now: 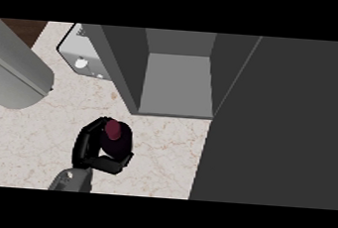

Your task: Pick up the wine, place it into the cabinet and close the cabinet

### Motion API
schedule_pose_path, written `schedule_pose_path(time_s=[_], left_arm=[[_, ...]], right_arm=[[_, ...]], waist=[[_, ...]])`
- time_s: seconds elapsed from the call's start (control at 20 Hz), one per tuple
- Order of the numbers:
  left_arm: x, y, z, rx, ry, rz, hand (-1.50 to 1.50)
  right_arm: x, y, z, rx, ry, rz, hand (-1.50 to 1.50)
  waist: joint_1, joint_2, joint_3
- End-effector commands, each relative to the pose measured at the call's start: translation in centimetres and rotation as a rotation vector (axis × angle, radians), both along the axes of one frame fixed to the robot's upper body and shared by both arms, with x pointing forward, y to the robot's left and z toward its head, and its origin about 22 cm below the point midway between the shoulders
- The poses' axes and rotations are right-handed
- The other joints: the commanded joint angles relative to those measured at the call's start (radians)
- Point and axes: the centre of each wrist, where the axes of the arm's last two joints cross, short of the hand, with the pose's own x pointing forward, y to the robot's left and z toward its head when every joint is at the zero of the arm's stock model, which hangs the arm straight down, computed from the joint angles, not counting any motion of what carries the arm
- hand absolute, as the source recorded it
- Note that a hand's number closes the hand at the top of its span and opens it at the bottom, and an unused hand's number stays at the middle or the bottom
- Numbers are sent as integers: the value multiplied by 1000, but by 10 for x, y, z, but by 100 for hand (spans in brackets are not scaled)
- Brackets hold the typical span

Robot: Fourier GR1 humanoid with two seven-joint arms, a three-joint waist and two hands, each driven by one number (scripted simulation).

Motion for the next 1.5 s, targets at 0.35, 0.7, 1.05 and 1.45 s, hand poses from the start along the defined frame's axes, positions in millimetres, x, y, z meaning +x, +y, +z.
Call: schedule_pose_path(time_s=[0.35, 0.7, 1.05, 1.45], left_arm=[[19, -20, 83, -48, -87, -121, 150], [13, -93, 157, -161, -58, -146, 150], [38, -124, 203, -137, -45, -115, 150], [66, -152, 238, -138, 9, -54, 150]], right_arm=[[-16, -1, -8, -5, 47, 106, -150], [-21, -4, -15, 0, 63, 105, -150], [-20, -8, -6, 3, 48, 115, -150], [-1, 6, -4, 4, 46, 110, -150]], waist=[[8, -1, 0], [-1, -5, 1], [-13, 1, 0], [-9, 4, -1]])
